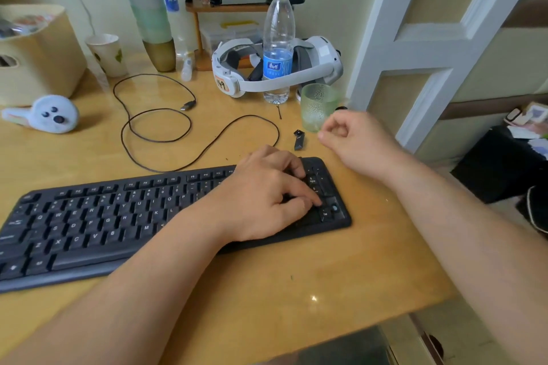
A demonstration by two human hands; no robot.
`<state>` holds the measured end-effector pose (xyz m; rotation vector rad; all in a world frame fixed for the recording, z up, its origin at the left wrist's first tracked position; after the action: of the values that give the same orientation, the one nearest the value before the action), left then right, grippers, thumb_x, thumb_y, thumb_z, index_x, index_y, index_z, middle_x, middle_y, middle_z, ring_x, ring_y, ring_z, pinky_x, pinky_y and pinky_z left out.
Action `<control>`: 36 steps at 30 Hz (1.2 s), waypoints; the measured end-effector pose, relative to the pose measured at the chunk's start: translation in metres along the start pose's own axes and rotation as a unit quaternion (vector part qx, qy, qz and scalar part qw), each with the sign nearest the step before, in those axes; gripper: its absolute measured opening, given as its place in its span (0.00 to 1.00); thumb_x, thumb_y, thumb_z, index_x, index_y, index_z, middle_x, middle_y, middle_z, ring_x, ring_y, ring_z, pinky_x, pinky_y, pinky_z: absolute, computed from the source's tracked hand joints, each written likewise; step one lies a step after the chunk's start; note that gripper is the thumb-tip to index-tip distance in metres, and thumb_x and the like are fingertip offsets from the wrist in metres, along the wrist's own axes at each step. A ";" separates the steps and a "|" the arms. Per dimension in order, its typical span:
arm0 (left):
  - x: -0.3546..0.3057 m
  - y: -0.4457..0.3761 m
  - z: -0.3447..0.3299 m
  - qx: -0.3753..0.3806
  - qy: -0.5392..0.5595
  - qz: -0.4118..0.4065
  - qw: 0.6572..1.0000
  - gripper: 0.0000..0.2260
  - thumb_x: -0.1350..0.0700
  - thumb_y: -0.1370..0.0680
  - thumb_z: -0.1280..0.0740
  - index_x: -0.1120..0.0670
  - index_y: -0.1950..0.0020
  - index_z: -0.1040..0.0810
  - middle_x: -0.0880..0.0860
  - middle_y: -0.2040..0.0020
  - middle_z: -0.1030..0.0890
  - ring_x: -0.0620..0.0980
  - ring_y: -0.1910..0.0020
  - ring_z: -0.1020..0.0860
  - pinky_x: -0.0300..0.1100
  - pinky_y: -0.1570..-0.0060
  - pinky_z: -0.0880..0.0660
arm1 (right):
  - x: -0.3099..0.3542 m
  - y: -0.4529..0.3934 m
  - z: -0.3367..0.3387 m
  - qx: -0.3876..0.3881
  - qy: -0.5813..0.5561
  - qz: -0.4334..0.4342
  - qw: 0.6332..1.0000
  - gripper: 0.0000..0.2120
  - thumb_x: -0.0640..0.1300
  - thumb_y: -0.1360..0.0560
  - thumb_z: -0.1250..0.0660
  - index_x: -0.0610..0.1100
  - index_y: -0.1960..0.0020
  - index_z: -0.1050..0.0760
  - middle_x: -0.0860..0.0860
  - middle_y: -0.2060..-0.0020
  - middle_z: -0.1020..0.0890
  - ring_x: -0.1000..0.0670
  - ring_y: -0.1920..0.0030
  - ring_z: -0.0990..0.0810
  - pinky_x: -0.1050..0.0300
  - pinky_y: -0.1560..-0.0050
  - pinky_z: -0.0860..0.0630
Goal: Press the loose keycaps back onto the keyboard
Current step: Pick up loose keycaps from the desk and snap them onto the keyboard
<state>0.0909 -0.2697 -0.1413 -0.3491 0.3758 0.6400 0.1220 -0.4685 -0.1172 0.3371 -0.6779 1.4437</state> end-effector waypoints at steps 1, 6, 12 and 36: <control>0.002 0.000 0.002 -0.011 0.002 0.001 1.000 0.17 0.36 0.22 0.42 0.34 0.42 0.16 0.41 0.42 0.26 0.48 0.37 0.33 0.55 0.34 0.33 | 0.004 -0.008 -0.005 -0.008 0.063 0.032 0.997 0.06 0.52 0.19 0.33 0.55 0.47 0.18 0.56 0.58 0.19 0.51 0.57 0.22 0.53 0.55 0.25; 0.020 0.000 0.018 -0.089 -0.052 0.044 0.994 0.17 0.36 0.20 0.41 0.36 0.38 0.18 0.39 0.47 0.25 0.46 0.40 0.31 0.53 0.38 0.29 | 0.005 -0.041 -0.038 0.087 0.279 0.051 0.955 0.25 0.44 0.18 0.42 0.70 0.30 0.28 0.49 0.35 0.21 0.43 0.41 0.21 0.51 0.55 0.27; 0.032 0.000 0.030 -0.149 -0.080 0.084 0.982 0.13 0.41 0.21 0.38 0.37 0.42 0.16 0.39 0.49 0.22 0.46 0.42 0.29 0.46 0.41 0.27 | -0.006 -0.050 -0.046 0.127 0.268 0.041 0.954 0.19 0.50 0.17 0.41 0.66 0.29 0.28 0.49 0.35 0.21 0.42 0.40 0.21 0.49 0.51 0.22; 0.022 -0.013 0.022 -0.150 -0.057 0.107 0.981 0.08 0.49 0.20 0.31 0.38 0.43 0.15 0.39 0.48 0.21 0.44 0.43 0.27 0.42 0.43 0.29 | -0.026 -0.038 -0.022 0.048 0.201 0.013 0.978 0.05 0.56 0.20 0.33 0.58 0.47 0.20 0.52 0.50 0.18 0.46 0.52 0.23 0.50 0.55 0.24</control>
<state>0.1201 -0.2591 -0.1290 -0.5609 0.2067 0.9282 0.1643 -0.4807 -0.1426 0.1032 -0.2867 1.5137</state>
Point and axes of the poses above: each hand's wrist, its own y-axis away from the middle knuckle, its own z-axis out of the back of the hand, x = y × z, the point moved 5 cm from there along -y, towards the middle knuckle
